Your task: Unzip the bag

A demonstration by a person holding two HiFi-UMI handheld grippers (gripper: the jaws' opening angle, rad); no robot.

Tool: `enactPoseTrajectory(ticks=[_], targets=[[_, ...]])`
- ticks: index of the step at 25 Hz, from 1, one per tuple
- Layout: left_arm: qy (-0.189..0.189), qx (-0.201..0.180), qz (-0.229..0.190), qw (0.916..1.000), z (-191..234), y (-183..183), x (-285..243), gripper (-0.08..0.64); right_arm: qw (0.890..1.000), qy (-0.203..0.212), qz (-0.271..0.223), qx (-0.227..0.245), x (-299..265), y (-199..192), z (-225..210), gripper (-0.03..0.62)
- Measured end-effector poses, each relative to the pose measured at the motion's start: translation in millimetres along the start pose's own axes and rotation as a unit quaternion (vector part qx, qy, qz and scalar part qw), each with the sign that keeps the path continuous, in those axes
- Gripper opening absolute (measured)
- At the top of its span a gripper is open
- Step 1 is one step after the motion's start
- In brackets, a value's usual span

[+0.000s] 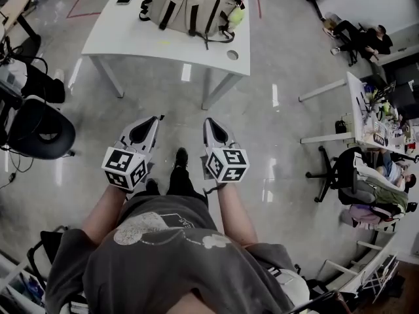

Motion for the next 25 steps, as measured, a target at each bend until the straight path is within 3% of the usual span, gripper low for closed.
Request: enactPoseTrajectory(ticks=[11,25], targets=[[-0.009,0.002,-0.007,0.9999,-1.7,-10.9,43.1,0.006,1.0,0.005,0.003,0.014,23.7,-20.2,40.0,-0.002],[-0.014,0.003,-0.025,0.9996,6.6,0.9,60.6,0.006,0.999,-0.008,-0.014,0.032,32.0,-9.5,60.5,0.0]])
Point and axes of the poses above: the fingertips, and each gripper's own axes: x backward along the fingers, z to its left, y out of its top, the point moved 5 cm from there along x, backward along the fingers, and after that the axes turned 8 degrees about -z, right-handed, at the moved point
